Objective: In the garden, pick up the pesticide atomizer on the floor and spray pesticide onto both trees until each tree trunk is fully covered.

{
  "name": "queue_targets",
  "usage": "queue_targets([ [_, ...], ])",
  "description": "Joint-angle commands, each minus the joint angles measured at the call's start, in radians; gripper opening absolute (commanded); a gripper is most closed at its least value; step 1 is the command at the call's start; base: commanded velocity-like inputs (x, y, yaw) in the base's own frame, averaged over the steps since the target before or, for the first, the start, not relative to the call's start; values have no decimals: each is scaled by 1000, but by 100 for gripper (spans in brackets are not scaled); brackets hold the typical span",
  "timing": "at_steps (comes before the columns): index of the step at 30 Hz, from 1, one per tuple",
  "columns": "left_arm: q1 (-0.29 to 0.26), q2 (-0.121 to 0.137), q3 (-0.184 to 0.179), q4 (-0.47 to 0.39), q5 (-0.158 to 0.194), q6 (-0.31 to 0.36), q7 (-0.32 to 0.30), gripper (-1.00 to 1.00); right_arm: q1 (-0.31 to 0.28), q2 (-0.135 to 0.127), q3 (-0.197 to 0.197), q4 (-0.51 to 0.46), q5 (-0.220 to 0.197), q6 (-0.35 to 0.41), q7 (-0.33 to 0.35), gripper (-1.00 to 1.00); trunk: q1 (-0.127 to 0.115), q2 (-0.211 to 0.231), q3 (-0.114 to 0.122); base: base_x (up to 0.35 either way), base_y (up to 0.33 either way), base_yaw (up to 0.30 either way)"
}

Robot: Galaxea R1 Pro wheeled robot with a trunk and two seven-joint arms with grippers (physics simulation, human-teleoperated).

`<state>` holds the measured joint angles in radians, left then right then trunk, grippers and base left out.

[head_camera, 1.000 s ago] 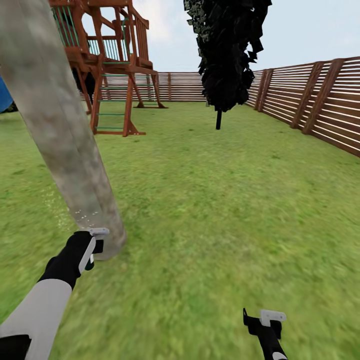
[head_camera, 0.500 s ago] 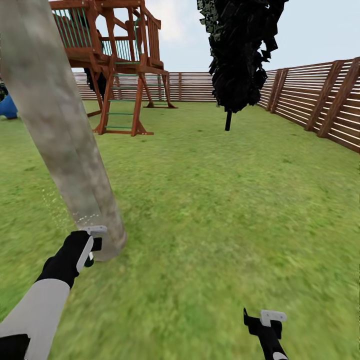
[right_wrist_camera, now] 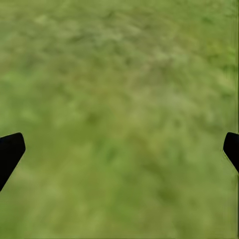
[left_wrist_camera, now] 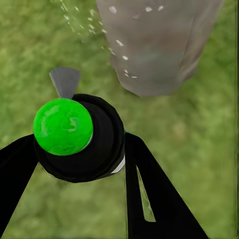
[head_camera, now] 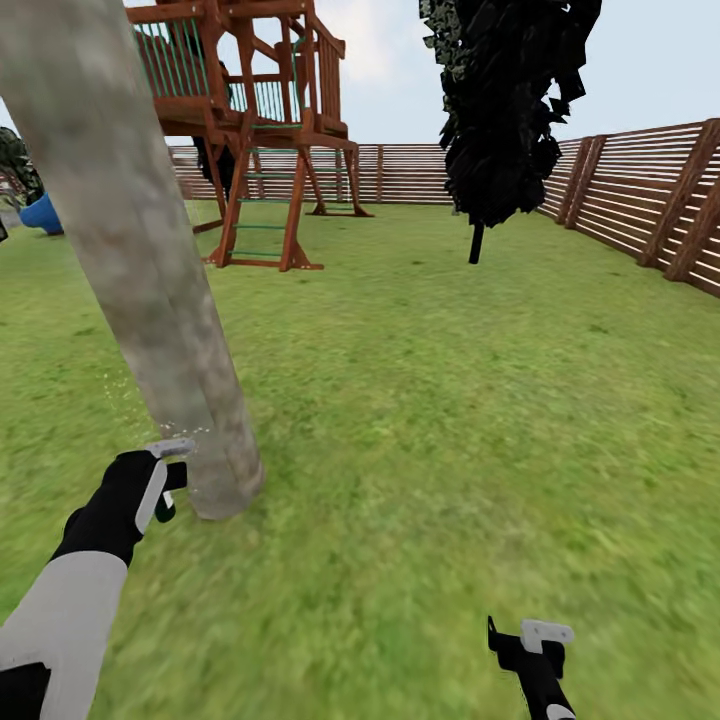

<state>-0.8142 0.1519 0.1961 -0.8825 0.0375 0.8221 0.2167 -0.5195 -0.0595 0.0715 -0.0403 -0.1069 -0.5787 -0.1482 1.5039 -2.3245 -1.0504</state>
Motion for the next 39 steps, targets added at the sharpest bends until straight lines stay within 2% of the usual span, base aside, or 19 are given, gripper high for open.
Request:
queue_targets([
  [1,1,1,0,-1,3,4,4,-100,0,0,8,0,-10,-3,-1,100,0,0,-1,244,-175,0],
  [7,5,1,-1,-3,1,3,6,-100,0,0,8,0,-10,-3,-1,100,0,0,-1,225,-183,0],
  [17,-5,4,0,-18,1,5,6,-100,0,1,8,0,-10,-3,-1,100,0,0,-1,-49,-272,76],
  [19,-5,7,0,-59,2,25,6,-100,0,1,8,0,-10,-3,-1,100,0,0,-1,-100,-273,269],
  [21,-9,7,0,-92,1,71,6,-100,0,1,8,0,-10,-3,-1,100,0,0,-1,-76,-273,272],
  [25,1,3,1,-82,1,73,11,-100,0,1,8,0,-10,-3,-1,100,0,0,0,160,-205,181],
  [26,4,4,1,-55,5,69,11,-100,0,1,8,0,-10,-3,-1,100,0,0,0,122,-63,25],
  [27,7,3,2,38,7,61,10,-100,0,1,8,0,-10,-3,-1,100,0,0,0,26,-13,5],
  [29,7,3,2,135,4,-22,11,-100,0,1,8,0,-10,-3,-1,100,0,0,0,10,-4,1],
  [32,7,4,2,166,1,-83,13,-100,0,1,8,0,-10,-3,-1,100,0,0,0,128,-90,73],
  [35,15,10,7,170,-2,-92,17,-100,0,1,8,0,-10,-3,-1,100,0,0,0,213,-180,251],
  [36,24,11,7,170,-2,-93,28,-100,0,1,8,0,-10,-3,-1,100,0,0,0,225,-189,272],
  [38,58,6,5,171,4,-118,95,-100,0,2,8,-1,-10,-3,-1,100,0,0,0,177,-218,103],
  [39,61,5,6,172,8,-131,101,-100,0,2,8,-1,-10,-3,-1,100,0,0,0,71,-256,22],
])
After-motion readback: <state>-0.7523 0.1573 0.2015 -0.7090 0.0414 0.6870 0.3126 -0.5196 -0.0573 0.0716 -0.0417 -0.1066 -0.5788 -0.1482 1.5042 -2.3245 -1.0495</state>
